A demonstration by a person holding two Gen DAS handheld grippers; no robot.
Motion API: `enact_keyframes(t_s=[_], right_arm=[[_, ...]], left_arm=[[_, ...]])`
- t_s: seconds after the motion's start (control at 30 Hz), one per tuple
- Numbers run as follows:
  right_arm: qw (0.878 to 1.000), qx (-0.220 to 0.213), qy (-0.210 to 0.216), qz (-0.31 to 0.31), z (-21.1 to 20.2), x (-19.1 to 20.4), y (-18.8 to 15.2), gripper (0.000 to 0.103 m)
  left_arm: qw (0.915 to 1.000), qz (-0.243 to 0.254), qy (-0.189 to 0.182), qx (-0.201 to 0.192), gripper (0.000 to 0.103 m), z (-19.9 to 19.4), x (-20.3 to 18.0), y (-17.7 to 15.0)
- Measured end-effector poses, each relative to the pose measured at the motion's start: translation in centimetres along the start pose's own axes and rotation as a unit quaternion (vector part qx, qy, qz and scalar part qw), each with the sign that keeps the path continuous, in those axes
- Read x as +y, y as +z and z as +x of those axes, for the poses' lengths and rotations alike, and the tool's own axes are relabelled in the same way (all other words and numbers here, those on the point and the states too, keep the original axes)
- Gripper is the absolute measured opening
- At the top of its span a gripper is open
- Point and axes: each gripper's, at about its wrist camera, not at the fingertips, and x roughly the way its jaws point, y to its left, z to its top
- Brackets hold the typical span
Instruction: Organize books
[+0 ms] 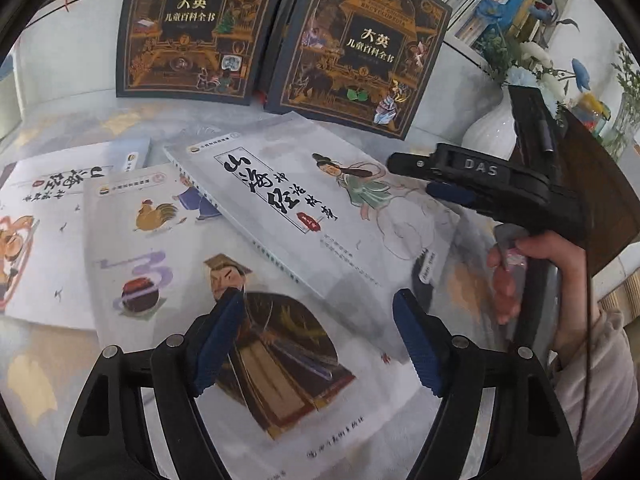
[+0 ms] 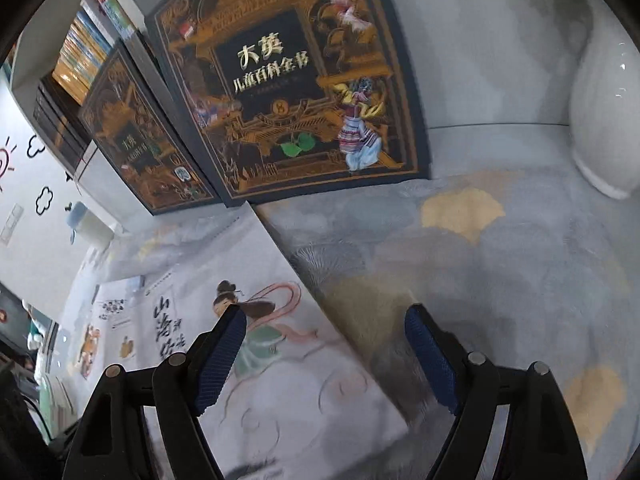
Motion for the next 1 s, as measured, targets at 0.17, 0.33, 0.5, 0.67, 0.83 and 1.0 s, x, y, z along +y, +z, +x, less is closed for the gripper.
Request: enact_keyframes(t_s=[0.17,0.33,0.5,0.67,0.83,1.0], right_arm=[[0.997,0.050,0.058,-0.023,-0.2,1.6,-1.0,0.082],[0.992,0.082,0.064,-0.067,-2.2,4.6,-4.3,0.082],[0.993,0.083,0.080,-0.032,-5.4,5.0,-7.2,0.082],[0.991,0.095,0.099,-0.001,-7.3,6.5,-11.5,0.082],[0.986,0.110,0.121,0.008,-10.8,8.9,-17.2,0.082],[0.966,0.172,0.193,0.006,-13.5,10.5,-22.6,0.082]], left_arm=[[0.9998,-0.004,-0.018,0.003,0.074,0.0,0.7,0.5],[0.9999,0.011,-0.004,0.007,0.076,-0.5,1.2,0.0],[0.9992,0.023,-0.009,0.033,0.076,-2.1,1.7,-1.6],[0.9969,0.039,-0.032,0.061,0.076,-5.1,2.4,-4.9],[0.9914,0.033,-0.076,0.102,0.076,-8.6,3.5,-9.4],[0.9872,0.029,-0.099,0.122,0.069,-11.7,5.0,-13.1]])
